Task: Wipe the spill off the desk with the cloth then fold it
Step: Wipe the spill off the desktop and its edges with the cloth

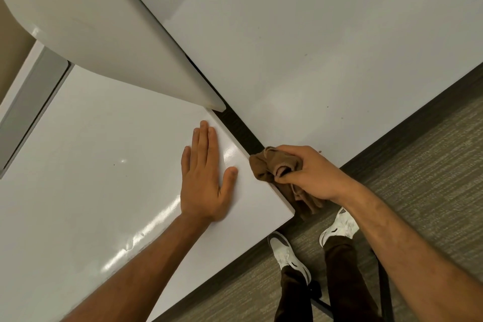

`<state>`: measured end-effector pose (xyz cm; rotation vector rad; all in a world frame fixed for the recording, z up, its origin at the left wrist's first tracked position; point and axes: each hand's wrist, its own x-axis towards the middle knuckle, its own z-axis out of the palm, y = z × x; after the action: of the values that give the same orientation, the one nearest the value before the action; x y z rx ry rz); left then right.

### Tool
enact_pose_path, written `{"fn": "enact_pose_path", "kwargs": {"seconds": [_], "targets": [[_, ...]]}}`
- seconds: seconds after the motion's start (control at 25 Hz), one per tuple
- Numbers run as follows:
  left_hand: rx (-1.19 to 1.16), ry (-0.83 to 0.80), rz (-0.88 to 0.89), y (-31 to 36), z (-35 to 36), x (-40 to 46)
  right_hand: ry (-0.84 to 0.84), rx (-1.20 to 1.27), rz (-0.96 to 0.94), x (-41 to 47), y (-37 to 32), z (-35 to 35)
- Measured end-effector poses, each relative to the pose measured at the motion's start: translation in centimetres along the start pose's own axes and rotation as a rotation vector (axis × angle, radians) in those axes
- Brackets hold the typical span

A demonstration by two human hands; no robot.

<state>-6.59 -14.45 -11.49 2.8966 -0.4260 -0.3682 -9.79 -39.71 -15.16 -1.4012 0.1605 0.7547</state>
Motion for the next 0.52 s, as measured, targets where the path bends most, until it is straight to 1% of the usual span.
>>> {"fn": "enact_pose_path", "kwargs": {"seconds": [0.28,0.4,0.52], "targets": [[-0.014,0.007,-0.015,0.4,-0.2,0.1,0.101,0.058,-0.141,6.9,-6.3,3.7],[-0.007,0.005,-0.016,0.4,-0.2,0.0,0.107,0.099,-0.119,8.0,-6.7,4.2],[-0.003,0.010,0.000,0.3,-0.2,0.0,0.101,0.139,-0.094,6.7,-5.7,4.2]]}}
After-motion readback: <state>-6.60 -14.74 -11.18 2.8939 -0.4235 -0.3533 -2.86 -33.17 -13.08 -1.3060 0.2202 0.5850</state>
